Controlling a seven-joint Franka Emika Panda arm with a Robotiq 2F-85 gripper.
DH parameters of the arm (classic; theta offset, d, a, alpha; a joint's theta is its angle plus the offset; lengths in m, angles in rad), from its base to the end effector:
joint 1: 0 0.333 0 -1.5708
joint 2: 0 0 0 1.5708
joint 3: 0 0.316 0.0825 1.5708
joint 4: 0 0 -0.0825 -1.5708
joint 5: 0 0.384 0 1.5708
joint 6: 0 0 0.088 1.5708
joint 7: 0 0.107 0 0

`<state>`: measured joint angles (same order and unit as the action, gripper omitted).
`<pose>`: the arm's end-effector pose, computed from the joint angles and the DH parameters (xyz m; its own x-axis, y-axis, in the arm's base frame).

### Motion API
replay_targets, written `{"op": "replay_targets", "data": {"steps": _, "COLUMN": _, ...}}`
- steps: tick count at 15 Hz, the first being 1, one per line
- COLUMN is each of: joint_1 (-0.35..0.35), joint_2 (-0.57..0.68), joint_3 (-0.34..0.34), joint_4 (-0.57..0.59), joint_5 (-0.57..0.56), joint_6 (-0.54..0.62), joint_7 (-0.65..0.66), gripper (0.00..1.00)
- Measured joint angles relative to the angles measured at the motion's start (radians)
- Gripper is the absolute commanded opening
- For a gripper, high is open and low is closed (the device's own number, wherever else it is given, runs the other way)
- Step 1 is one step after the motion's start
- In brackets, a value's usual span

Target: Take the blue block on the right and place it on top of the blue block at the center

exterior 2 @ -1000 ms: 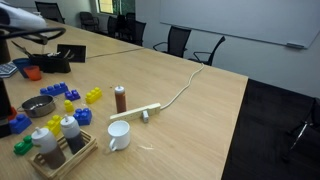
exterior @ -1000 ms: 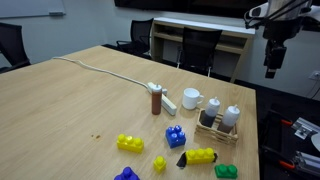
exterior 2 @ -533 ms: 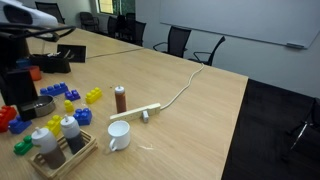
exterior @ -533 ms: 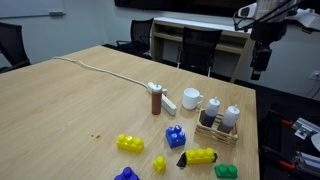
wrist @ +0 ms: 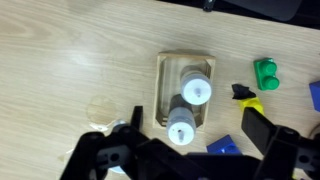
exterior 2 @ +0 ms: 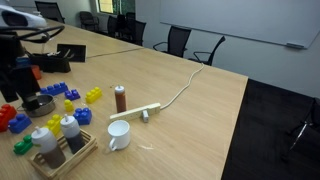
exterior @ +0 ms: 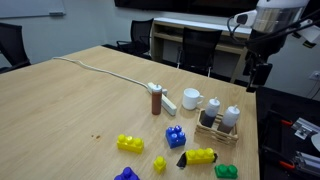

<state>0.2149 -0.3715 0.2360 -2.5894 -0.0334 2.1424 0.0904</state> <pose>0.3603 0.1699 0.3746 0.9346 0.3476 -0.0759 0.3546 -0.9275 0.1185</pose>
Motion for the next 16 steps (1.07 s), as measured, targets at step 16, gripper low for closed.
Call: {"op": "replay_targets", "data": {"steps": 16, "joint_1": 0.037, "joint_2": 0.119, "joint_3": 0.124, "joint_4": 0.006, "joint_5": -0.159, "joint_6": 0.216, "joint_7": 0.177, "gripper": 1.00}}
